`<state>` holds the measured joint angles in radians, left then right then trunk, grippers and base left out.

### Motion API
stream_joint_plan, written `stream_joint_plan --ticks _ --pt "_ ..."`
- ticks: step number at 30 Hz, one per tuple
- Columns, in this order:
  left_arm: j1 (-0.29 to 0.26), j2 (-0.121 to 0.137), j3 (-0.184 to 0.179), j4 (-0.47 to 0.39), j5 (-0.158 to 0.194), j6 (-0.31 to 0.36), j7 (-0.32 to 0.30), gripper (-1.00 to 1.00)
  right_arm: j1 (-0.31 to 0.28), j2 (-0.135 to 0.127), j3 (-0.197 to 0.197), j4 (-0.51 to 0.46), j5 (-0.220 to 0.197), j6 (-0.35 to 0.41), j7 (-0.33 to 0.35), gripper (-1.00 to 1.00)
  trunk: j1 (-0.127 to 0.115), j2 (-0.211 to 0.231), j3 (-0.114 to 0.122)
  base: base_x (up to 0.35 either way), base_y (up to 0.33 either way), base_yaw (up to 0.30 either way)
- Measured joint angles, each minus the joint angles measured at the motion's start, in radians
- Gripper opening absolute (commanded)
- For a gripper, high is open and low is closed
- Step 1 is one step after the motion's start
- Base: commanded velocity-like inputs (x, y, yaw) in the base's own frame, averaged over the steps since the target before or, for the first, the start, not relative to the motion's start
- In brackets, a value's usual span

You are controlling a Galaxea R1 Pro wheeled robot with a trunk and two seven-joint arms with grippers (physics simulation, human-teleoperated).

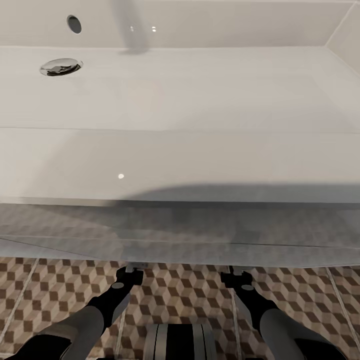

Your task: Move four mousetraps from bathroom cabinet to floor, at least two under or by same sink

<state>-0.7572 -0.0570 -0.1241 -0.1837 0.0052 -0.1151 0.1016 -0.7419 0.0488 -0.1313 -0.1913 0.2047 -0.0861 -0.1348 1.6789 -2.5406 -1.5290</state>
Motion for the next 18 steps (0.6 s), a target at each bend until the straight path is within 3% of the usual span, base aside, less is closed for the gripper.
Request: stream_joint_plan --ticks 18 --pt "0.000 0.004 -0.002 0.001 0.001 0.002 -0.001 -1.00 0.000 -0.002 0.000 0.000 0.000 -0.001 0.000 1.00 0.000 0.000 0.000 0.000 0.000 0.000"
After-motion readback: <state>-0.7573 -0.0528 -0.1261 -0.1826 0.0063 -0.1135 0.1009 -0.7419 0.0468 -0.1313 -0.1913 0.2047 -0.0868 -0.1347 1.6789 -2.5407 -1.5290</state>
